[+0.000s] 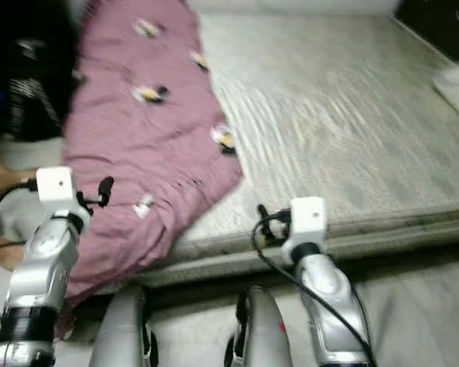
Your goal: Clean up the room
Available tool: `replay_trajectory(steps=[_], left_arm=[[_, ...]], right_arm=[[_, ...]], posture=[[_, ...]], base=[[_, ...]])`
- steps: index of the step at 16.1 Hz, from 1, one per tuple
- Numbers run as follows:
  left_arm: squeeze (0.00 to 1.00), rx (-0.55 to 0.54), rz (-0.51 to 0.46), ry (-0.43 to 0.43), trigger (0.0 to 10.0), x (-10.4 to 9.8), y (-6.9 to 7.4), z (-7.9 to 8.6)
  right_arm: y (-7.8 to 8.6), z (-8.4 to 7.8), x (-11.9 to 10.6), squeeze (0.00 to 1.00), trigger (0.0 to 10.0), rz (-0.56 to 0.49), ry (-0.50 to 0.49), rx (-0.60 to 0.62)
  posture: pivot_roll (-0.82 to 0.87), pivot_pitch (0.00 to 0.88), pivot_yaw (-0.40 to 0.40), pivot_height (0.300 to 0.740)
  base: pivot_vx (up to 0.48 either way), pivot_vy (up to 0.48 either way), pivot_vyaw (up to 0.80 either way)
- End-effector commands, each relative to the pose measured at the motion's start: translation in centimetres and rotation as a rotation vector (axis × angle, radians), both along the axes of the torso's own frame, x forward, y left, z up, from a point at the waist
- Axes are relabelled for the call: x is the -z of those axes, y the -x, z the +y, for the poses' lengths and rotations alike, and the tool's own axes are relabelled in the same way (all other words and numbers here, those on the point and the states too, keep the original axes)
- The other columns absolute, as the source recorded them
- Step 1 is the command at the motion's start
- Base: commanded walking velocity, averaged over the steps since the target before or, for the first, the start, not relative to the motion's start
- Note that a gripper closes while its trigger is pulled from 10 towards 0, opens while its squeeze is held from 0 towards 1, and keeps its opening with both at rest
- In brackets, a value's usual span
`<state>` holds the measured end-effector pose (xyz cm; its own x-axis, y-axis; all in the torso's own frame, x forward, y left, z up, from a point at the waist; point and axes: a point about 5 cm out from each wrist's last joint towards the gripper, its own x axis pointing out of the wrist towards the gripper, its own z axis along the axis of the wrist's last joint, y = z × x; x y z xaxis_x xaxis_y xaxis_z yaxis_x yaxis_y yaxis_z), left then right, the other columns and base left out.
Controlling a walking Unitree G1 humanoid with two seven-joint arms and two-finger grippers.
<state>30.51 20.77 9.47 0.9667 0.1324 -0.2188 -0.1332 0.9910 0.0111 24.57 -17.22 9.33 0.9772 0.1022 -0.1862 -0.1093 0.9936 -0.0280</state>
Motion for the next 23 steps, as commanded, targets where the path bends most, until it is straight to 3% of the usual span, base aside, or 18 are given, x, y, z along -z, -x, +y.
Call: replay_trajectory(steps=[1,3,6,8,13,15,19,20,22,23], left_arm=[[0.00,-0.002,0.040,0.002,10.0,0.4,-0.5,0.1],[0.00,-0.002,0.063,0.011,10.0,0.5,-2.1,-0.2],[0.00,0.010,0.055,0.014,10.0,0.3,-3.0,-0.9],[0.00,0.003,0.056,0.014,10.0,0.4,-3.5,-0.9],[0.00,-0.003,0.063,0.012,10.0,0.0,-4.8,-1.0],[0.00,0.043,0.080,-0.025,10.0,0.0,-5.4,-1.5],[0.00,0.219,0.196,-0.096,10.0,1.0,-6.1,-4.4],[0.00,0.360,0.231,-0.175,10.0,1.7,-5.8,-6.4],[0.00,0.604,0.310,-0.248,10.0,3.7,-4.4,-10.0],[0.00,0.662,0.324,-0.274,10.0,4.1,-3.9,-10.7]], right_arm=[[0.7,-0.6,-0.7,0.00,10.0,-0.004,-0.003,0.028],[2.1,-1.3,-0.9,0.00,10.0,0.018,-0.020,0.061],[3.0,-1.5,-1.1,0.00,10.0,0.044,-0.018,0.071],[3.0,-1.4,-1.2,0.00,10.0,0.050,-0.021,0.070],[2.6,-1.4,-1.4,0.00,10.0,0.052,-0.018,0.070],[2.3,-1.5,-1.5,0.00,10.0,0.046,-0.012,0.078],[1.4,-1.6,-1.6,0.00,10.0,0.029,0.008,0.086],[1.2,-1.7,-1.6,0.00,10.0,0.022,0.015,0.088],[0.9,-1.7,-1.7,0.00,10.0,0.010,0.030,0.088],[0.8,-1.7,-1.7,0.00,10.0,0.009,0.031,0.088]], posture=[[-0.13,0.206,-0.072,0.613],[-0.17,0.235,-0.071,0.603],[-0.17,0.249,-0.070,0.568],[-0.18,0.251,-0.072,0.548],[-0.17,0.226,-0.069,0.548],[-0.18,0.212,-0.067,0.548],[-0.18,0.171,-0.061,0.548],[-0.18,0.161,-0.059,0.548],[-0.18,0.147,-0.057,0.548],[-0.18,0.140,-0.057,0.548]], base=[[0.000,0.000,0.00],[0.000,0.000,0.00],[0.000,0.000,0.00],[0.000,0.000,0.00],[0.000,0.000,0.00],[0.000,0.000,0.00],[0.000,0.000,0.00],[0.000,0.000,0.00],[0.000,0.000,0.00],[0.000,0.000,0.00]])
